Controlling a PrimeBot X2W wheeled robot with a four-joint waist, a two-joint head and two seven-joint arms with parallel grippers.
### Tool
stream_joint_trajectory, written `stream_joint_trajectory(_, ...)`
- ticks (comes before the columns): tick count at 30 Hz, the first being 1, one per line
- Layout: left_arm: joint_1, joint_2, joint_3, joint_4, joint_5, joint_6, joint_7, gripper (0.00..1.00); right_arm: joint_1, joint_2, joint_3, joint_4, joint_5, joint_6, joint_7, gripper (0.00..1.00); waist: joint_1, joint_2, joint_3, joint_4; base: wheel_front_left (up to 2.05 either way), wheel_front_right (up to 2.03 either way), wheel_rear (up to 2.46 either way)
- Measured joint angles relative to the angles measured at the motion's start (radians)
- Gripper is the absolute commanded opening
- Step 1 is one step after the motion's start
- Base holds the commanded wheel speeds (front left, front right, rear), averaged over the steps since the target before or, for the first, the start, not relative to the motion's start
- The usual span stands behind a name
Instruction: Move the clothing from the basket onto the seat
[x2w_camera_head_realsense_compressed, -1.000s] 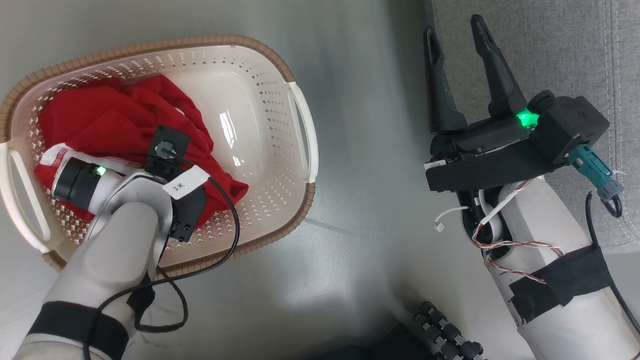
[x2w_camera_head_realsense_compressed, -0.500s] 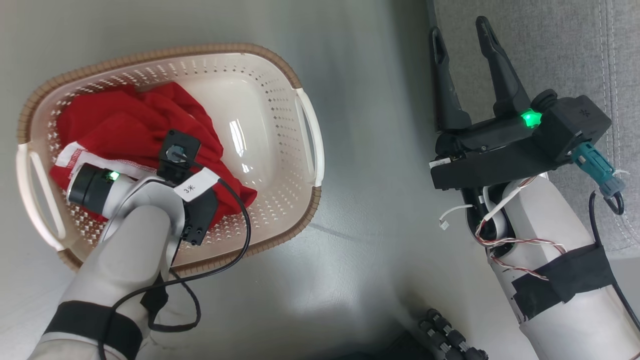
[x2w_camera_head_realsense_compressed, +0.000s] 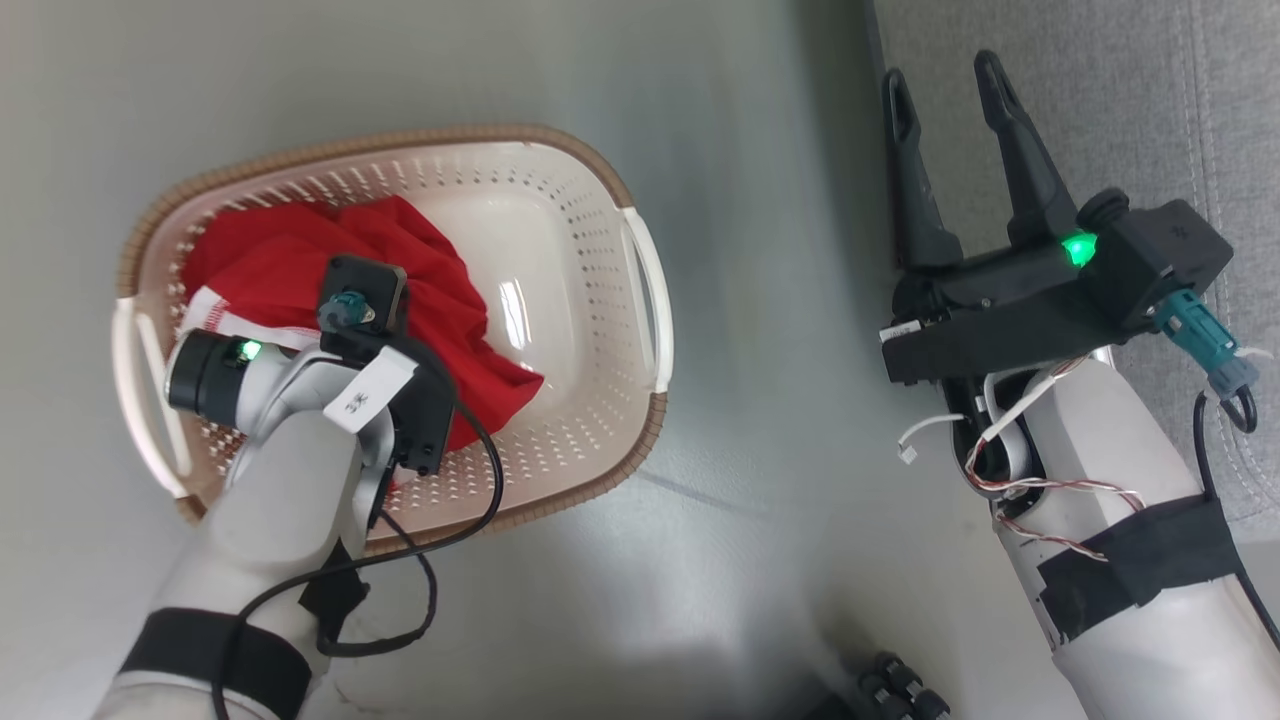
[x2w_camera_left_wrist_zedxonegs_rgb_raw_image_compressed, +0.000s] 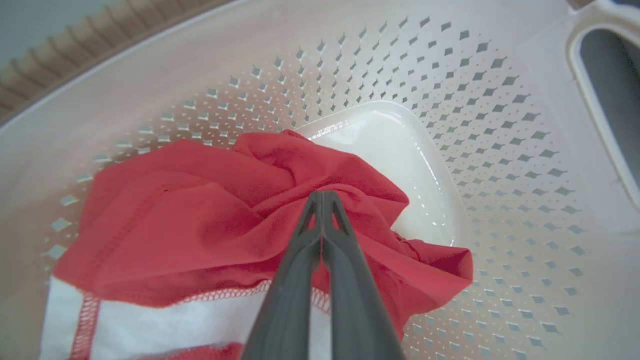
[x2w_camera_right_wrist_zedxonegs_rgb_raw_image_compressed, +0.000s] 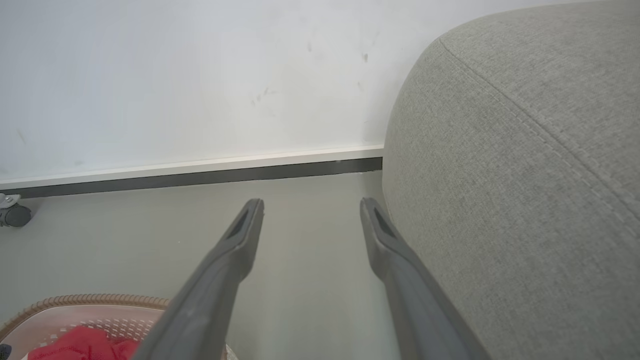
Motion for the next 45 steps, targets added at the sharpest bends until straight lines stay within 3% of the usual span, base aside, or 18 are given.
stream_joint_trajectory(16, 0.068, -0.045, 0.081, -0.059, -0.114, -0.019, -0.196, 0.0, 0.073, -0.054, -0.037, 0.045, -0.017, 0.012, 0.0, 1.0, -0.0001, 0.0, -0.147, 0.071, 0.0, 0.0, 0.0)
stream_joint_trajectory(32, 0.183, -0.055, 0.147, -0.202, -0.181, -0.053, -0.231, 0.0, 0.165, -0.062, -0.041, 0.088, -0.021, 0.025, 0.0, 1.0, -0.0002, -0.0001, -0.335, 0.149, 0.0, 0.0, 0.0)
stream_joint_trajectory(45, 0.267, -0.056, 0.184, -0.436, -0.184, -0.071, -0.231, 0.0, 0.246, -0.051, -0.021, 0.132, -0.021, 0.04, 0.0, 1.0, -0.0002, -0.0001, -0.492, 0.18, 0.0, 0.0, 0.0)
